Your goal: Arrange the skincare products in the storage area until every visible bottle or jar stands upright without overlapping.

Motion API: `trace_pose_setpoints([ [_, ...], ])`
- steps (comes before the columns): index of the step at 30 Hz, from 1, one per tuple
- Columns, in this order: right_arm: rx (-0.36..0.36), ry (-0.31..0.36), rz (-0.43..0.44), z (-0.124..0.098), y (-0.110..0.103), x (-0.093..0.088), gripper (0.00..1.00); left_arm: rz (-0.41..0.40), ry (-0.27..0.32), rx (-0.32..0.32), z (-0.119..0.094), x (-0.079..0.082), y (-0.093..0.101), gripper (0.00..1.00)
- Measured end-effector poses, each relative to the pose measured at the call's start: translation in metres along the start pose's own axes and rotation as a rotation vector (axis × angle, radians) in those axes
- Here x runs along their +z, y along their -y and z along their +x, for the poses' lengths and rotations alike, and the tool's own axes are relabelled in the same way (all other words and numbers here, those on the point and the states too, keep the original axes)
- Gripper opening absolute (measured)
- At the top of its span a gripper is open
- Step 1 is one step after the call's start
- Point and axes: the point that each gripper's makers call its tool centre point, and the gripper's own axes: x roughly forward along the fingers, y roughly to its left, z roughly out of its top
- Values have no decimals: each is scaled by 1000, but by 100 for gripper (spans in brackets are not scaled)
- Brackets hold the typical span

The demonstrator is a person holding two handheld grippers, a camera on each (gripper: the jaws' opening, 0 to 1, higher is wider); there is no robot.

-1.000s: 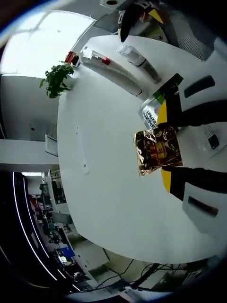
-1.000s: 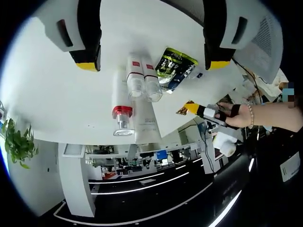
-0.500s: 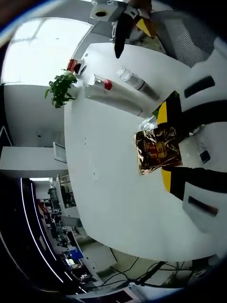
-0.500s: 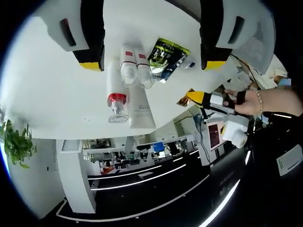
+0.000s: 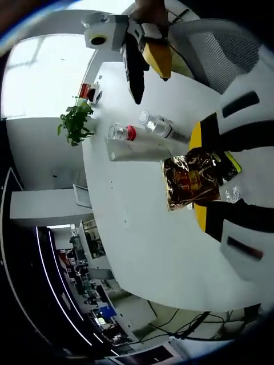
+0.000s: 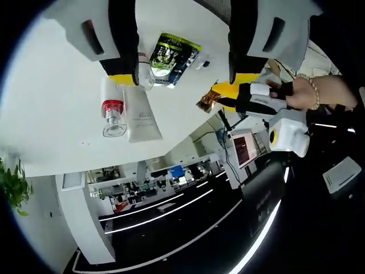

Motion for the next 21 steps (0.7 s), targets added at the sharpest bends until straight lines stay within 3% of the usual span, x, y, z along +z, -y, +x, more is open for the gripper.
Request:
trace_pose_setpoints([
  [5, 58, -9, 49, 16, -12, 2, 46, 27, 22, -13, -11, 4, 11, 31],
  [11, 117, -30, 93, 31, -28, 1, 36, 56, 34, -13, -18, 5, 20, 31],
  [21, 162, -35, 222, 43, -37, -1, 26, 79, 41, -10, -24, 7, 26, 32],
])
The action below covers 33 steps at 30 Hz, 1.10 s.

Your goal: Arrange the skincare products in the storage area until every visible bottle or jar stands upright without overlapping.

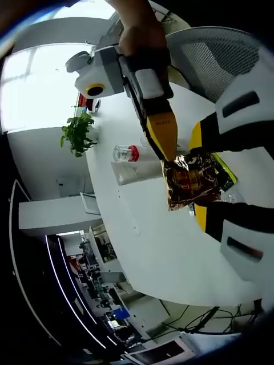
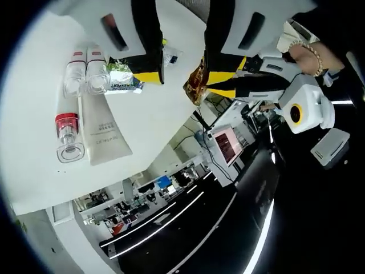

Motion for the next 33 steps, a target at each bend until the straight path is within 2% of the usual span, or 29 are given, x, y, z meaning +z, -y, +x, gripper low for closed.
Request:
trace_pose_setpoints([
  [3, 9, -2, 50, 2, 0, -2, 21, 4, 4, -4, -1, 1, 1, 32],
  [11, 17, 2, 88, 3, 0, -3, 12, 4, 9, -15, 1, 4, 3, 32],
  [14, 21, 11, 93, 2, 1, -1, 3, 3, 3, -20, 2, 3, 5, 33],
  [22, 37, 33, 161, -1, -1, 3, 1, -18, -1, -38, 6, 0, 5, 37],
  [23, 37, 37, 162, -1, -2, 4, 1, -31, 3, -54, 6, 1, 6, 38],
  [24, 38, 40, 160, -2, -2, 6, 1, -95, 12, -85, 7, 1, 11, 39],
  [26, 45, 41, 169, -4, -1, 8, 1, -169, 46, -127, 5, 4, 13, 42],
  [27, 45, 41, 168, -4, -1, 9, 1, -214, 47, -133, 4, 3, 12, 43],
  [31, 67, 44, 176, -7, -4, 12, 1, -280, 49, -144, 1, -5, 0, 40],
  [33, 71, 44, 172, -7, -4, 12, 1, -349, 64, -171, -1, -6, -2, 38],
])
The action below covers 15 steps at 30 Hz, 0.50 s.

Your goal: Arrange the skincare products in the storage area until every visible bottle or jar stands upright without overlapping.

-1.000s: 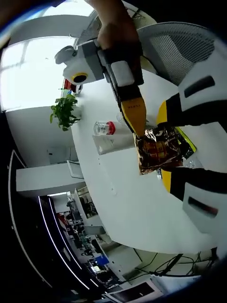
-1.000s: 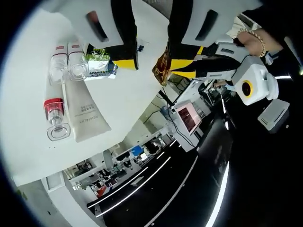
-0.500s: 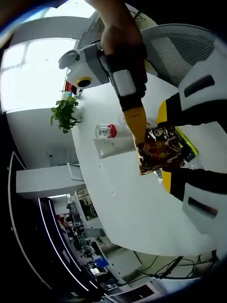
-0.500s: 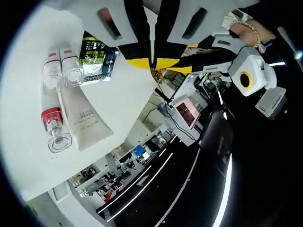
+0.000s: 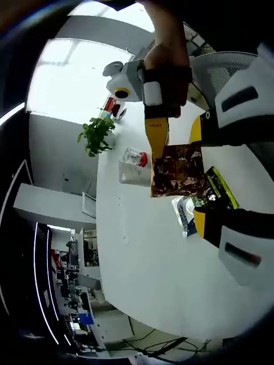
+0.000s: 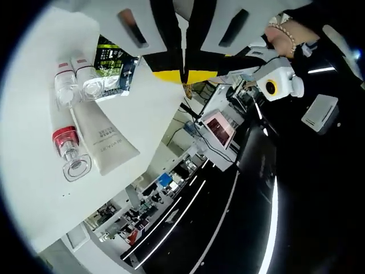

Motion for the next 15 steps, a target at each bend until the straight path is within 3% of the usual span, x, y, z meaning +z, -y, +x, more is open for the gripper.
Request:
trace_pose_setpoints([
  [1, 6, -2, 2, 0, -1, 0, 1, -69, 29, -7, -2, 2, -4, 36],
  [3, 11, -4, 10, 0, -2, -1, 1, -113, 26, -34, -4, -2, -6, 31],
  [11, 28, -17, 32, 4, -5, -5, 1, -192, 28, -54, -9, -11, -19, 11],
  [15, 30, -23, 32, 8, -6, -8, 1, -220, 32, -77, -9, -14, -19, 7],
])
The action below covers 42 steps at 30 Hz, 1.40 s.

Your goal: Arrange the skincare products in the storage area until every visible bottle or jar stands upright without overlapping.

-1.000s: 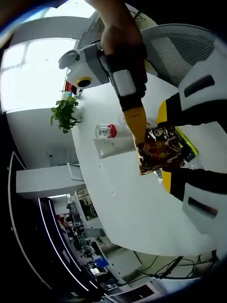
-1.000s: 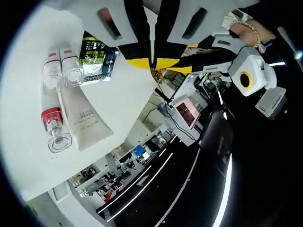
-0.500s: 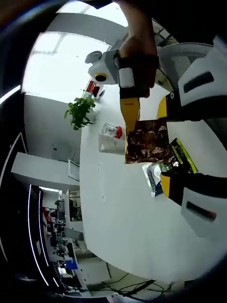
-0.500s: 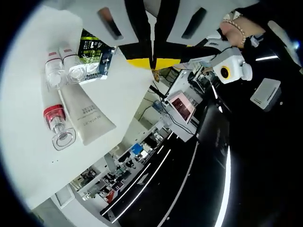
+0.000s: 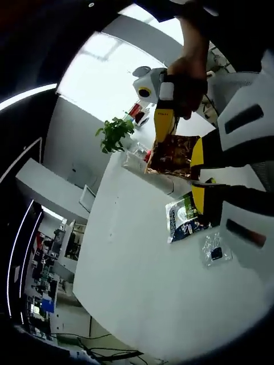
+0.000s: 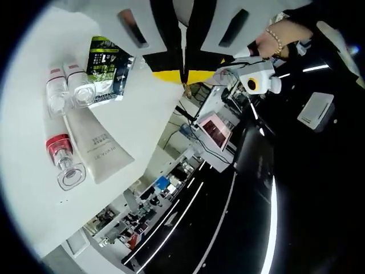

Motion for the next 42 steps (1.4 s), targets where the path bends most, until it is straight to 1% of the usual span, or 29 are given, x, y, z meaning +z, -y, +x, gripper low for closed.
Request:
trace_pose_setpoints([
  [3, -3, -3, 3, 4, 0, -2, 1, -26, 13, -2, -2, 0, -2, 4],
  [6, -22, -16, -22, 9, 2, -4, 1, -43, 31, 2, -6, 2, -7, 1],
  [7, -33, -23, -40, 11, 3, -4, 1, -53, 27, -1, -8, 1, -7, 1],
  [8, -51, -31, -77, 13, 5, -5, 1, -59, 29, 3, -9, 2, -8, 1],
  [9, -57, -35, -93, 16, 4, -5, 1, -66, 31, 6, -10, 2, -9, 1],
  [10, -70, -41, -114, 18, 5, -6, 1, -77, 21, 13, -12, 3, -15, 1],
  [11, -105, -67, -164, 21, 9, -9, 1, -79, 15, 20, -13, 2, -17, 1],
  [13, -126, -93, -250, 29, 10, -11, 1, -76, 2, 42, -13, -2, -21, 1],
  [15, -161, -115, -314, 38, 10, -14, 1, -98, 7, 57, -15, -3, -24, 1],
  [16, -169, -122, -327, 39, 11, -15, 1, -109, 12, 63, -16, -2, -28, 1],
  [17, -181, -137, -372, 44, 10, -16, 1, -117, 15, 70, -17, -2, -31, 1],
  [21, -193, -165, -457, 59, 10, -20, 1, -137, 17, 101, -21, -5, -41, 1],
  [22, -196, -169, -468, 62, 10, -21, 1, -141, 15, 109, -22, -6, -48, 1],
  [25, -204, -178, -503, 72, 12, -26, 1, -159, 11, 125, -23, -9, -58, 1],
  [26, -211, -189, -519, 75, 14, -28, 1, -161, 10, 130, -22, -10, -59, 1],
  [29, -226, -207, -562, 84, 17, -33, 1, -171, -8, 158, -19, -14, -72, 1],
  [30, -243, -224, -617, 86, 22, -34, 1, -171, -9, 160, -18, -14, -76, 1],
  [31, -245, -233, -661, 89, 23, -34, 1, -171, -15, 164, -16, -15, -81, 1],
  [32, -246, -239, -685, 92, 25, -35, 1, -173, -21, 171, -15, -16, -80, 1],
  [33, -248, -242, -674, 99, 29, -38, 1, -177, -27, 178, -13, -16, -84, 1],
  [35, -252, -250, -671, 107, 35, -38, 1, -173, -38, 191, -7, -19, -96, 1],
  [37, -260, -270, -678, 115, 42, -40, 1, -175, -49, 200, -4, -19, -99, 1],
  [38, -263, -274, -678, 116, 43, -40, 1, -178, -52, 204, -3, -19, -111, 1],
  [41, -283, -294, -682, 129, 57, -44, 1, -174, -61, 216, 3, -19, -114, 1],
  [42, -289, -300, -691, 133, 61, -45, 1, -177, -66, 224, 6, -19, -123, 1],
])
